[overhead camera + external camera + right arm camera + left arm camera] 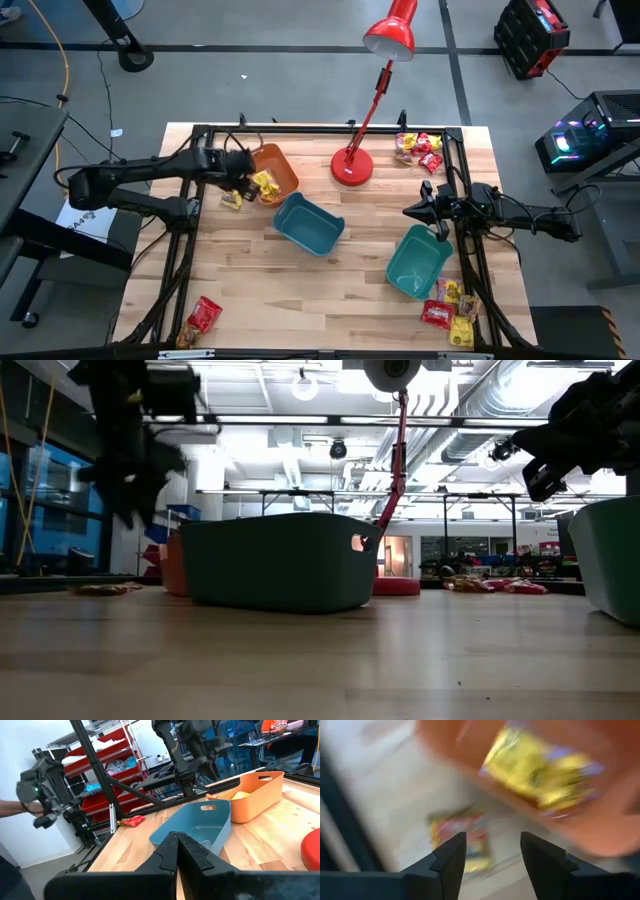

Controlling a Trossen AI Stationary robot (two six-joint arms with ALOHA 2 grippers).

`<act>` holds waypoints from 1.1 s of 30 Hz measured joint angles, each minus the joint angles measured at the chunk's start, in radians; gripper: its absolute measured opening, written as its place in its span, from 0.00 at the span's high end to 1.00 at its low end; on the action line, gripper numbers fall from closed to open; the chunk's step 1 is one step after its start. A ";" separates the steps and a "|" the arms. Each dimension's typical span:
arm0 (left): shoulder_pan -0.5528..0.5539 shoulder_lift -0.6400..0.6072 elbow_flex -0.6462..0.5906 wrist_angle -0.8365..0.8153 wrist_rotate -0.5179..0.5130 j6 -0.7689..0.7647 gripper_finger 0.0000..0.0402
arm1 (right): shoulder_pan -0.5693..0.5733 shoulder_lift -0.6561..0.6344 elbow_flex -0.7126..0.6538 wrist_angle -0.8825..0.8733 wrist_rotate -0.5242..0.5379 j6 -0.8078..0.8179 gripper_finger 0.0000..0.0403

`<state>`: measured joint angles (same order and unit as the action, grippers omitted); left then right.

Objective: Sort candy
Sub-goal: Put the top left gold candy into the blue bin

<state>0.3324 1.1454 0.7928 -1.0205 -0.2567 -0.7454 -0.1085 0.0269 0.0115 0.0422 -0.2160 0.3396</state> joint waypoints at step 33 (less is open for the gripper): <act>-0.100 -0.223 0.002 0.123 0.116 0.022 0.99 | 0.000 0.000 0.000 0.000 0.000 0.000 1.00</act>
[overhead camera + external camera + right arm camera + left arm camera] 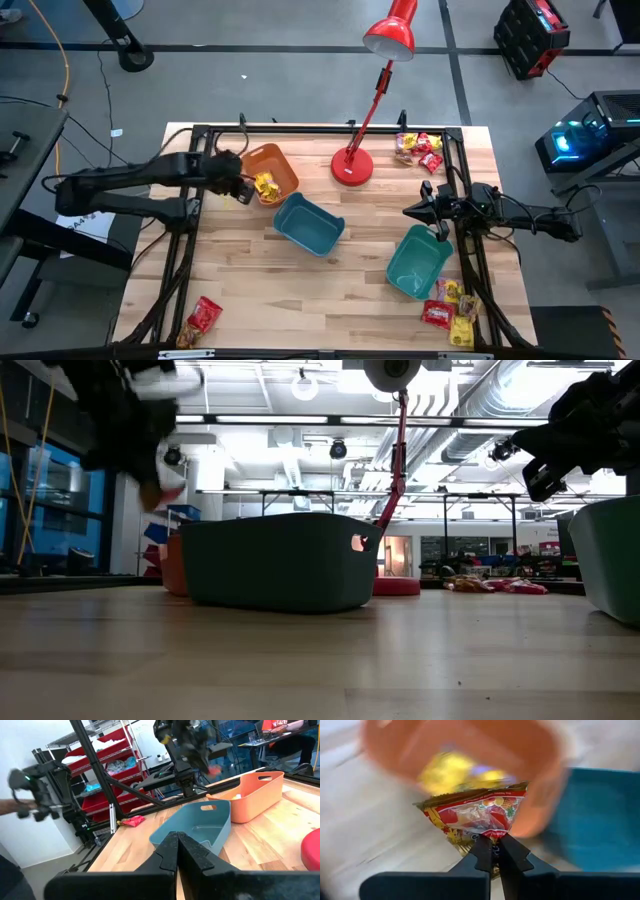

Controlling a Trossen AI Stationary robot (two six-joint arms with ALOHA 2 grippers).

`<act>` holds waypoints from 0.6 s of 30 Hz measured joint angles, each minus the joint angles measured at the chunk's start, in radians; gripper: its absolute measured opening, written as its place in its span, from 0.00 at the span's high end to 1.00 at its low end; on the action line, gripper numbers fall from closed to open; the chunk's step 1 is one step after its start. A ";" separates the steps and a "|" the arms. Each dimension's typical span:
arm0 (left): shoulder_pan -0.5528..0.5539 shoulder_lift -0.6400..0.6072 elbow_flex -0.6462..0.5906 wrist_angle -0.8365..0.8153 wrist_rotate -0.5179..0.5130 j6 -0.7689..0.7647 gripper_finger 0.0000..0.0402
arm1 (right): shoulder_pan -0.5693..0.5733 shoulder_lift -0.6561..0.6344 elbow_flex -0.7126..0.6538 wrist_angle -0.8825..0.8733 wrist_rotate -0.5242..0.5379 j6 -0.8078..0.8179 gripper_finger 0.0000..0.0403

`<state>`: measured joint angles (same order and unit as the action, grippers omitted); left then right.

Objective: Sort candy
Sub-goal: Put the top left gold candy into the blue bin

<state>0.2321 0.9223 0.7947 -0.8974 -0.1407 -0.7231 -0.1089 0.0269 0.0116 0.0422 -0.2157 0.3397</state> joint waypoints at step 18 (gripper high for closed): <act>-0.300 0.387 0.050 0.517 0.046 0.287 0.67 | 0.000 0.000 0.000 0.000 0.000 0.000 1.00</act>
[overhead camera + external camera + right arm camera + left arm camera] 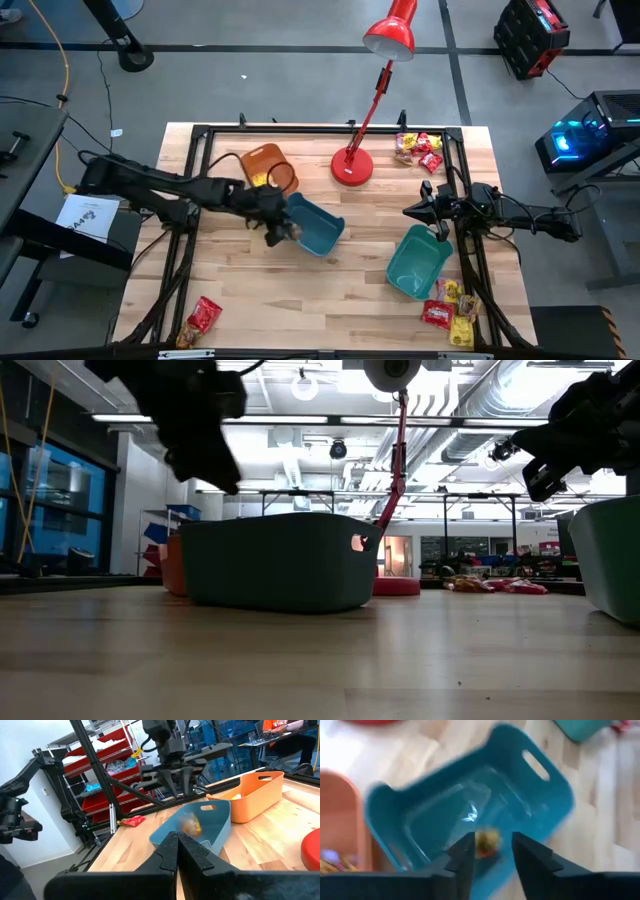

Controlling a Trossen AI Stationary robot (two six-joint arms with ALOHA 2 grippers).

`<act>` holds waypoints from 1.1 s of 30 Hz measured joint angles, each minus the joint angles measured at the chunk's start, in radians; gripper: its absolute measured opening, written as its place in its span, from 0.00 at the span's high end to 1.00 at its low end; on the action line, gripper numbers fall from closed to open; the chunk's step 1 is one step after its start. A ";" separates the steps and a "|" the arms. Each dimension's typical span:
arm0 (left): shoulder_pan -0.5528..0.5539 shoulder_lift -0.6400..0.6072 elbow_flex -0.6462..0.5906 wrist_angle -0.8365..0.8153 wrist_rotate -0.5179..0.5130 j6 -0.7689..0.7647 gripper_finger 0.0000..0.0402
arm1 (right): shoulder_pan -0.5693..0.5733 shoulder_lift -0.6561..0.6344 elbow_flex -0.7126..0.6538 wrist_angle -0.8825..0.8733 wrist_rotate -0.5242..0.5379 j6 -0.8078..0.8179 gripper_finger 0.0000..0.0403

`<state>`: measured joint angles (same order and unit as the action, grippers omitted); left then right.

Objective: Sort candy
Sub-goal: Put the top left gold candy into the blue bin, then put the bottom left red candy into the light blue bin

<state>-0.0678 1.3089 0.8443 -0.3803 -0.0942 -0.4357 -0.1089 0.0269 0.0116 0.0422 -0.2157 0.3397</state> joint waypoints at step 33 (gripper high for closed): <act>-0.944 0.224 0.034 -0.400 0.370 -1.627 0.47 | 0.000 0.000 0.000 0.000 0.000 0.000 1.00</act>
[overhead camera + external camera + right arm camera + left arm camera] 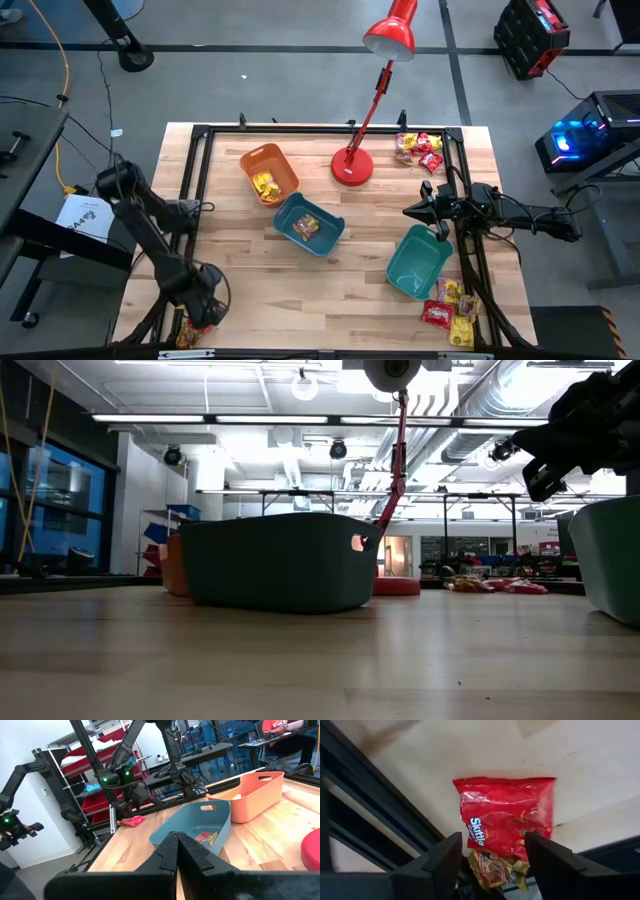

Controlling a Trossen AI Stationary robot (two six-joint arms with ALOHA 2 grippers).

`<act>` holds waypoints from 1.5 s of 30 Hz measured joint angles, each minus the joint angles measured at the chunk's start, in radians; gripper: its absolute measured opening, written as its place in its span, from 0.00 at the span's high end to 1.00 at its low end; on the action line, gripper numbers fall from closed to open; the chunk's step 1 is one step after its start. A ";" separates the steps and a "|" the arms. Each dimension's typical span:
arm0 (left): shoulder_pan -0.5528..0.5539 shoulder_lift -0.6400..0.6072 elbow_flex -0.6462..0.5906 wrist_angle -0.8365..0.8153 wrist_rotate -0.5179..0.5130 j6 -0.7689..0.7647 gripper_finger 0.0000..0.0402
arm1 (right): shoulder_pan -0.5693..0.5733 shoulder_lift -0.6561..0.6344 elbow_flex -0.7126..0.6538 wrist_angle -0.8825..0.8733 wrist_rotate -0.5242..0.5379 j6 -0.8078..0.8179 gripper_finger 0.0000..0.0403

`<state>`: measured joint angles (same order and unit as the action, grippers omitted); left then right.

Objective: Sort candy
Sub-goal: Put the bottom left red candy into the light blue bin

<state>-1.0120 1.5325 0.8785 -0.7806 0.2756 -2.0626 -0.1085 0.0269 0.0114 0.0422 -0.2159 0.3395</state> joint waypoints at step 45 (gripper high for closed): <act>0.921 0.172 0.275 1.035 -0.102 1.700 1.00 | 0.000 0.000 0.000 0.000 0.000 0.000 1.00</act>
<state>-0.0912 1.7040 1.1534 0.2541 0.1732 -0.3625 -0.1087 0.0269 0.0115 0.0419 -0.2160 0.3397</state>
